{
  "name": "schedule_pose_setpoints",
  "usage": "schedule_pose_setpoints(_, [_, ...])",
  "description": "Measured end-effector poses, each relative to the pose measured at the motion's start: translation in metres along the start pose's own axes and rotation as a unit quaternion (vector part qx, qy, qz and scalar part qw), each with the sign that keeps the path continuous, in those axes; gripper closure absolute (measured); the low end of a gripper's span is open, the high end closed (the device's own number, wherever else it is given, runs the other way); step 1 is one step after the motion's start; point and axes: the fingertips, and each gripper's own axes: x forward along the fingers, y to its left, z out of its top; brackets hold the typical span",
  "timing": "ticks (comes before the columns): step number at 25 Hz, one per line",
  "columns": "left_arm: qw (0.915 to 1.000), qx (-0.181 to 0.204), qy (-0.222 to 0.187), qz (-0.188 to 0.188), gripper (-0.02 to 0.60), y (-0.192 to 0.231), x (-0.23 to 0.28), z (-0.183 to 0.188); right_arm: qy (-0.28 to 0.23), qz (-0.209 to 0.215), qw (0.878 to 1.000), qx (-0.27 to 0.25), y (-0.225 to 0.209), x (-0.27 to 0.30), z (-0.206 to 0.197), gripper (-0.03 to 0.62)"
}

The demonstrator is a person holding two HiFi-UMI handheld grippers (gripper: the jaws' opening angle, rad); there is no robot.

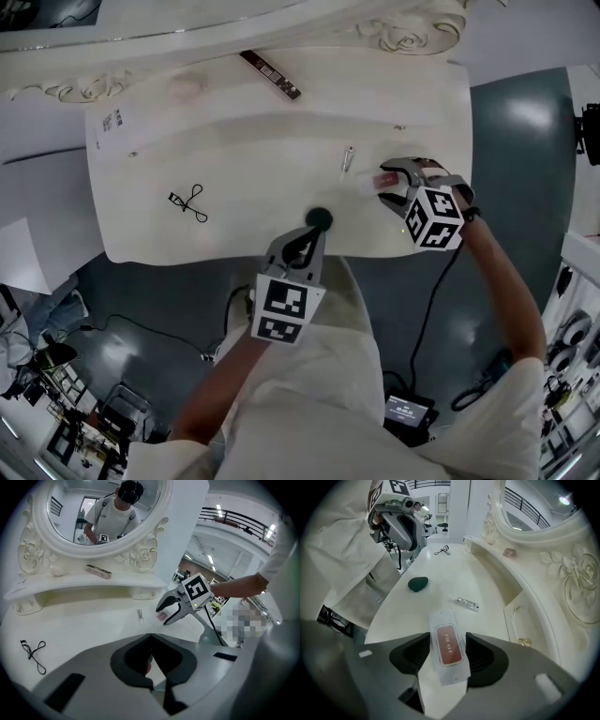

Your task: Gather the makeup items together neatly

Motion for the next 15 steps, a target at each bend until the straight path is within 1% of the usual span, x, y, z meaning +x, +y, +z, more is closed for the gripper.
schedule_pose_setpoints(4, [1.0000,-0.001,0.001,0.002,0.572,0.0020,0.0007,0.0010,0.004,0.012,1.000,-0.004,0.0014,0.0022,-0.0013,0.370])
schedule_pose_setpoints(9, [1.0000,-0.001,0.000,0.005,0.572,0.0054,0.0018,0.0028,0.012,0.024,1.000,0.009,0.0004,0.0029,-0.0020,0.372])
schedule_pose_setpoints(15, [1.0000,-0.001,-0.003,0.004,0.571,0.0065,0.0022,0.0055,0.005,0.023,0.999,0.023,0.0008,0.0032,-0.0020,0.378])
